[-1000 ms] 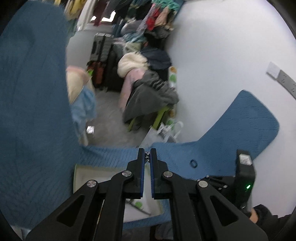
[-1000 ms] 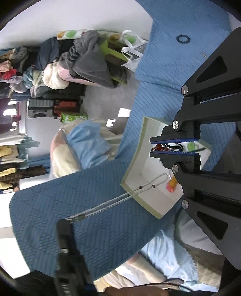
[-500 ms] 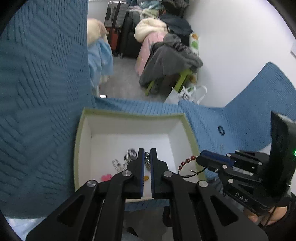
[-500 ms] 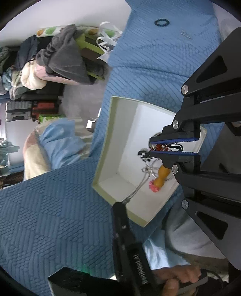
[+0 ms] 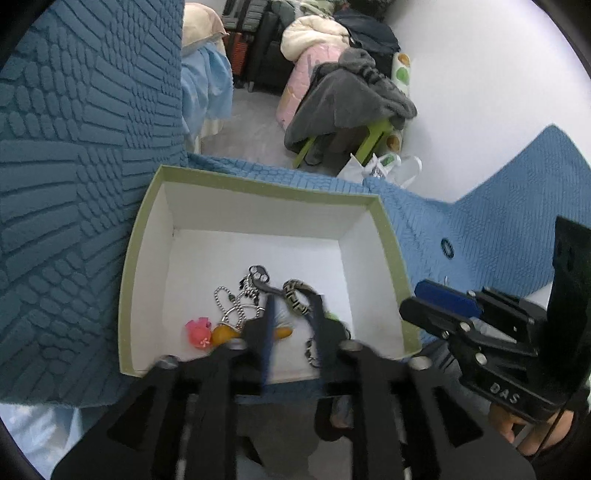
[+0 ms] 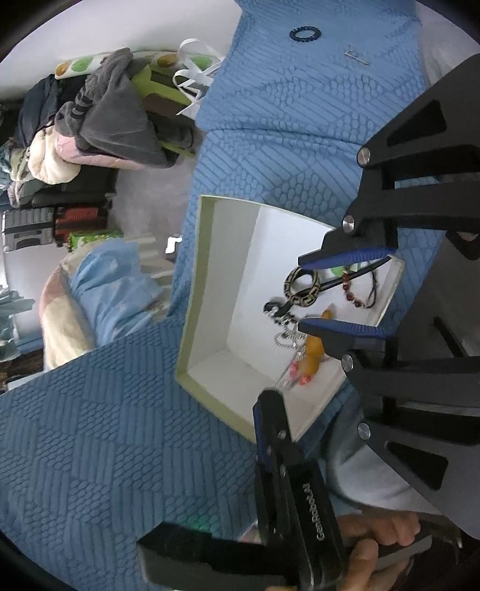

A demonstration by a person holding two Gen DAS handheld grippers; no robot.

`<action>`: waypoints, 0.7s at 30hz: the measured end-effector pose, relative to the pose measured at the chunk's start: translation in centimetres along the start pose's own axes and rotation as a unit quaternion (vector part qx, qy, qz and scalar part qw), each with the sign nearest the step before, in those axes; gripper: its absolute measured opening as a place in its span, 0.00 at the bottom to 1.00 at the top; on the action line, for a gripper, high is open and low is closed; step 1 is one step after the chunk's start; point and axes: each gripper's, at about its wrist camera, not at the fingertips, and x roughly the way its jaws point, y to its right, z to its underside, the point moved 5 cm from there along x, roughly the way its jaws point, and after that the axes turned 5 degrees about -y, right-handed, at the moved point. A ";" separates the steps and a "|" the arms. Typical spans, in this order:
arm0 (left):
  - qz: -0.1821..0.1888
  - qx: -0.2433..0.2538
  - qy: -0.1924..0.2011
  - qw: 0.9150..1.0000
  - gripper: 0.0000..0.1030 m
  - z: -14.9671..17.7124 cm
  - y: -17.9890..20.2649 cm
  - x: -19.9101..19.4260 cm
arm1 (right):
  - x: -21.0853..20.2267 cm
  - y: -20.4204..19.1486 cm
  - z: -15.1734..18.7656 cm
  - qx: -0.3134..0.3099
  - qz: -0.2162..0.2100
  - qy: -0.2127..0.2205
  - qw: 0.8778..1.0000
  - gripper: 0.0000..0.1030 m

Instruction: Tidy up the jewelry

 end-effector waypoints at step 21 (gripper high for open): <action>0.103 0.065 0.039 0.992 0.55 -3.2 16.1 3.4 | -15.4 16.4 0.3 0.053 0.098 0.143 0.983 0.21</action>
